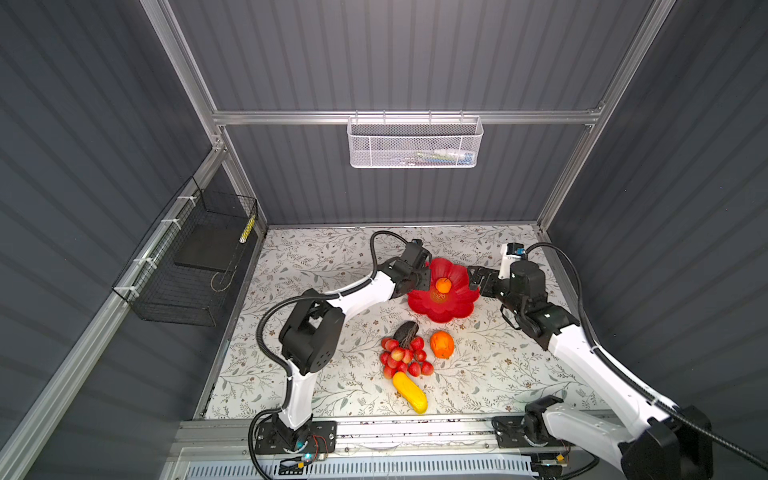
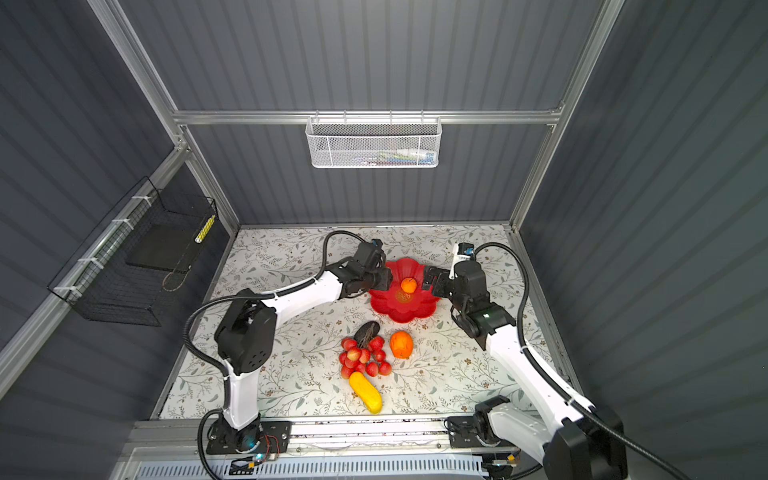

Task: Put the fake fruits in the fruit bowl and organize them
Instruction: 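Place the pale strawberry fruit into the red bowl with the left gripper, then grasp the orange mango with the right gripper while the left gripper withdraws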

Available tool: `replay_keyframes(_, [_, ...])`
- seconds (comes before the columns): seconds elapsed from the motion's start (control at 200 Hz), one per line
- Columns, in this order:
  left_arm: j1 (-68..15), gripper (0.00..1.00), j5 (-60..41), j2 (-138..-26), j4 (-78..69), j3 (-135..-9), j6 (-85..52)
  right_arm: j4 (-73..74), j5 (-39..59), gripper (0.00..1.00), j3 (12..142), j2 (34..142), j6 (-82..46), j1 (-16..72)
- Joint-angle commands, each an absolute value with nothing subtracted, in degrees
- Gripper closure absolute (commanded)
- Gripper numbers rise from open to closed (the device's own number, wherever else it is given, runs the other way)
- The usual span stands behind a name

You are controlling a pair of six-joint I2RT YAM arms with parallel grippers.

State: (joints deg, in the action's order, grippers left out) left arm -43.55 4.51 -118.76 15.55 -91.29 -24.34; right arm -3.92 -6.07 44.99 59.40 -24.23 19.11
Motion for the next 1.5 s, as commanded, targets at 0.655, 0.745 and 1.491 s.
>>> replay_keyframes(0.655, [-44.6,0.07,7.2,-116.2,11.2,-93.9,-26.3,-14.7,-5.6,0.01,46.3,58.1,-25.6,18.0])
replay_keyframes(0.745, [-44.6,0.03,11.3,-109.2,7.4,-90.3,-25.8,-18.8,-4.4,0.02,45.9,58.1,-25.9,19.3])
replay_keyframes(1.491, [-43.2,0.0,52.6,-49.0,19.9,-33.7,-53.2,-20.4,-3.6,0.01,37.0,69.7,-36.4,44.5])
